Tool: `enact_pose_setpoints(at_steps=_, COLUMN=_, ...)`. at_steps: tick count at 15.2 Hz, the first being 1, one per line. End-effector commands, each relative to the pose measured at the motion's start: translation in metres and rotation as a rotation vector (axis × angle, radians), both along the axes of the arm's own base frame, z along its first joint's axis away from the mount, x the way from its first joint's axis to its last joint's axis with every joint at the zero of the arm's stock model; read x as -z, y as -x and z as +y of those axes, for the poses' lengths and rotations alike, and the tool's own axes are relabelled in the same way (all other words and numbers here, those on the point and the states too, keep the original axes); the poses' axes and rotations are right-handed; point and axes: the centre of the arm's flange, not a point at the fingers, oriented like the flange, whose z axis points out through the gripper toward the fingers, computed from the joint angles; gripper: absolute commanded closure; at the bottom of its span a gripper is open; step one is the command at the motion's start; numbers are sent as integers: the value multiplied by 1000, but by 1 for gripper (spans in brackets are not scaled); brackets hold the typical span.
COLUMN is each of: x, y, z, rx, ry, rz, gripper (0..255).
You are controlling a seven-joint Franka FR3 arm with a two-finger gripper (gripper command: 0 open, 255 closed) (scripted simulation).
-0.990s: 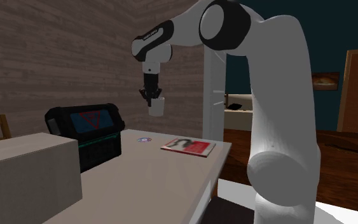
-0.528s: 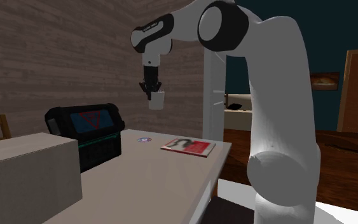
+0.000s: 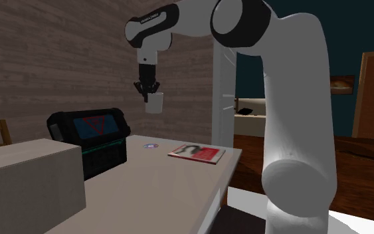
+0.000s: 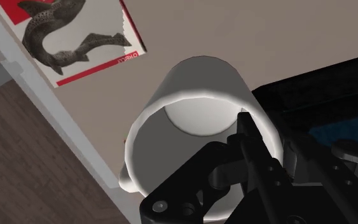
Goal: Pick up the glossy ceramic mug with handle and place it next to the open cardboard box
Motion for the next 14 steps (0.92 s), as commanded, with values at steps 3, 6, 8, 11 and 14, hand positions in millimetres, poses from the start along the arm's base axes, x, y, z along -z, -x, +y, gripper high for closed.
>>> enact_pose_setpoints(at_steps=3, x=-1, y=-2, z=52, rx=1, ry=0, rz=0, gripper=255)
enact_pose_setpoints(at_steps=6, x=-2, y=-4, z=91, rx=1, ry=0, rz=0, gripper=255)
enact_pose_setpoints(at_steps=8, x=-2, y=-5, z=118, rx=1, ry=0, rz=0, gripper=255)
enact_pose_setpoints(at_steps=11, x=-2, y=-6, z=157, rx=1, ry=0, rz=0, gripper=255)
enact_pose_setpoints(at_steps=14, x=-2, y=-7, z=188, rx=1, ry=0, rz=0, gripper=255)
